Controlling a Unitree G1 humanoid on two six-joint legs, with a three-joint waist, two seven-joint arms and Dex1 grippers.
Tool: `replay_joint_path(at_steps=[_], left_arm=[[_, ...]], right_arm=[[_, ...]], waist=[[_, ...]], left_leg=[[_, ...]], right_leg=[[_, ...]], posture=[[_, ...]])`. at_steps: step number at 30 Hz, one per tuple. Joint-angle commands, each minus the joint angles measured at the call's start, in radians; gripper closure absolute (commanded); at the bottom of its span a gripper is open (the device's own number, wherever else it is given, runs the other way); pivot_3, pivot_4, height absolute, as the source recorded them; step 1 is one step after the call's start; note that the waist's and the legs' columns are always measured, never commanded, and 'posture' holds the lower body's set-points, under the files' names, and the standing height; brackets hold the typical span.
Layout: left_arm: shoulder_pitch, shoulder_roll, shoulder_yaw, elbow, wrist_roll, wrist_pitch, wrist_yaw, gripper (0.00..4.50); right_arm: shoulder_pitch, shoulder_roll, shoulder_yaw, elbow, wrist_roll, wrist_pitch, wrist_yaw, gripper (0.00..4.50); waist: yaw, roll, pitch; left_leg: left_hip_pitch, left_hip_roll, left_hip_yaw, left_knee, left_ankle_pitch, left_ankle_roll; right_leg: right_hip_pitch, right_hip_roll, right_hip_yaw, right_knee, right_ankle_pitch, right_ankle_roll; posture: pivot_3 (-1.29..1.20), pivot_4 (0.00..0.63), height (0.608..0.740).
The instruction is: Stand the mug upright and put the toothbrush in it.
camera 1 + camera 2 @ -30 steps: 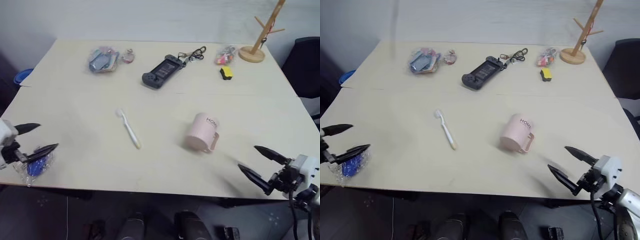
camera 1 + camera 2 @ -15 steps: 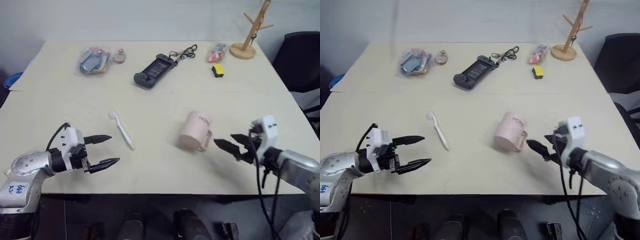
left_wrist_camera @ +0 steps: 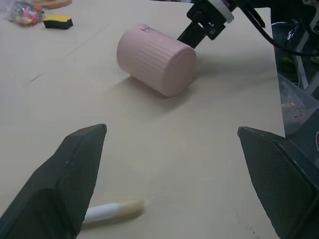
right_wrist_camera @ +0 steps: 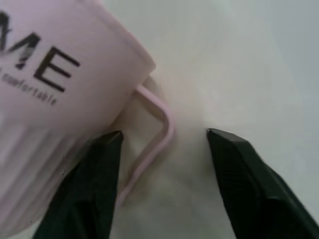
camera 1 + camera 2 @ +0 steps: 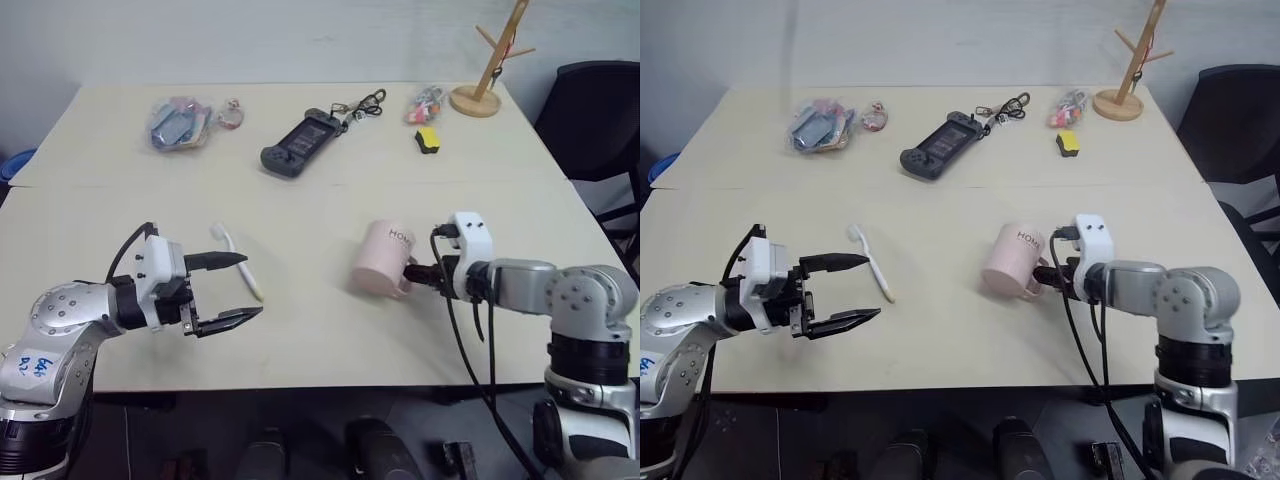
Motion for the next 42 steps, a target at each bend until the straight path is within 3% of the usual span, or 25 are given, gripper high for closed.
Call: replay_joint_path(at_steps=[1, 6, 8, 10, 12, 14, 19, 21, 23, 26, 31, 37, 42], left_arm=[[0.034, 0.004, 0.046, -0.024, -0.012, -0.019, 0.006, 0.0], [0.088, -0.002, 0.086, 0.001, -0.015, -0.028, 0.018, 0.0], [0.12, -0.001, 0.109, 0.009, -0.042, 0.009, 0.02, 0.0], [0.177, -0.004, 0.152, 0.028, -0.081, 0.051, 0.015, 0.0], [0.214, -0.009, 0.18, 0.051, -0.09, 0.06, 0.018, 0.0], [0.236, -0.025, 0.205, 0.09, -0.084, 0.052, 0.036, 0.0], [0.248, -0.06, 0.239, 0.135, -0.077, 0.054, 0.093, 0.0], [0.269, -0.052, 0.239, 0.12, -0.083, 0.082, 0.094, 0.0], [0.316, -0.031, 0.241, 0.098, -0.083, 0.094, 0.058, 0.0], [0.327, -0.034, 0.277, 0.101, -0.095, 0.096, 0.078, 0.0], [0.37, -0.043, 0.347, 0.095, -0.075, 0.075, 0.112, 0.0], [0.507, -0.045, 0.519, 0.133, -0.055, 0.108, 0.167, 0.0], [0.576, -0.006, 0.692, 0.206, -0.015, 0.157, 0.261, 0.0]], right_arm=[[-0.01, 0.031, -0.009, 0.043, -0.02, 0.053, 0.043, 3.05], [-0.022, 0.044, -0.023, 0.028, -0.034, -0.009, 0.146, 4.48], [-0.024, 0.008, 0.014, -0.013, -0.038, -0.124, 0.282, 4.48], [-0.028, -0.045, 0.111, -0.027, -0.165, -0.425, 0.473, 4.48], [-0.036, -0.041, 0.166, 0.02, -0.297, -0.713, 0.57, 4.48], [-0.043, 0.024, 0.183, 0.118, -0.403, -1.026, 0.628, 4.48], [-0.028, 0.218, 0.226, 0.411, -0.588, -1.566, 0.642, 4.48], [-0.029, 0.25, 0.248, 0.517, -0.656, -1.699, 0.649, 4.48], [-0.022, 0.25, 0.267, 0.558, -0.605, -1.717, 0.824, 4.48], [-0.038, 0.252, 0.231, 0.591, -0.605, -1.746, 0.817, 3.7], [-0.014, 0.162, 0.199, 0.549, -0.589, -1.732, 0.902, 2.04], [0.175, -0.013, 0.098, 0.415, -0.497, -1.717, 1.056, 0.15], [0.431, -0.169, -0.003, 0.257, -0.327, -1.674, 1.308, 0.03]], waist=[[-0.001, 0.0, 0.0], [0.002, 0.0, 0.0], [0.003, 0.0, 0.0], [0.002, 0.002, 0.001], [-0.002, 0.002, 0.001], [-0.002, 0.002, 0.001], [-0.003, 0.001, 0.001], [-0.006, 0.001, 0.001], [-0.006, 0.002, 0.001], [-0.003, 0.002, 0.001], [0.001, 0.002, 0.001], [0.003, 0.002, 0.001], [0.007, 0.002, 0.002]], left_leg=[[0.0, 0.0, 0.0, 0.0, 0.0, 0.0], [0.0, 0.0, 0.0, -0.001, 0.0, 0.0], [-0.001, 0.0, 0.0, -0.001, 0.0, 0.0], [-0.001, -0.001, 0.0, -0.001, 0.0, 0.0], [-0.001, -0.001, 0.001, -0.002, 0.0, 0.001], [-0.001, -0.001, 0.001, -0.003, 0.0, 0.0], [0.0, 0.0, 0.001, -0.003, 0.0, -0.001], [0.0, 0.0, 0.001, -0.002, 0.001, -0.001], [-0.001, -0.001, 0.001, -0.002, 0.001, -0.001], [-0.001, -0.001, 0.001, -0.002, 0.001, -0.001], [0.0, -0.001, 0.0, 0.0, 0.001, -0.002], [0.0, -0.001, 0.0, -0.003, 0.0, -0.001], [0.001, -0.001, 0.001, -0.004, -0.002, 0.002]], right_leg=[[0.0, 0.0, 0.0, 0.0, 0.0, 0.0], [0.0, 0.0, 0.0, -0.001, 0.0, 0.0], [0.0, -0.001, 0.0, -0.002, 0.0, 0.0], [0.0, -0.001, 0.0, -0.003, 0.0, 0.0], [-0.001, -0.001, 0.0, -0.003, 0.0, 0.0], [-0.002, -0.001, 0.0, -0.004, 0.0, 0.0], [-0.002, -0.001, -0.001, -0.002, 0.0, 0.0], [-0.002, -0.001, -0.001, -0.002, 0.0, 0.0], [-0.002, -0.001, -0.001, 0.0, 0.0, 0.0], [-0.002, -0.002, -0.002, 0.002, 0.0, 0.0], [-0.001, -0.002, -0.003, 0.0, 0.0, 0.0], [-0.001, -0.003, -0.003, -0.004, 0.0, 0.0], [0.0, -0.002, -0.002, -0.005, 0.0, 0.0]], posture=[[0.0, 0.15, 0.74], [0.0, 0.15, 0.74], [0.0, 0.15, 0.74], [0.0, 0.15, 0.74], [0.0, 0.15, 0.74], [0.0, 0.15, 0.74], [0.0, 0.15, 0.74], [0.0, 0.15, 0.74], [0.0, 0.15, 0.74], [0.0, 0.15, 0.74], [0.0, 0.15, 0.74], [0.0, 0.15, 0.74], [0.0, 0.15, 0.74]])
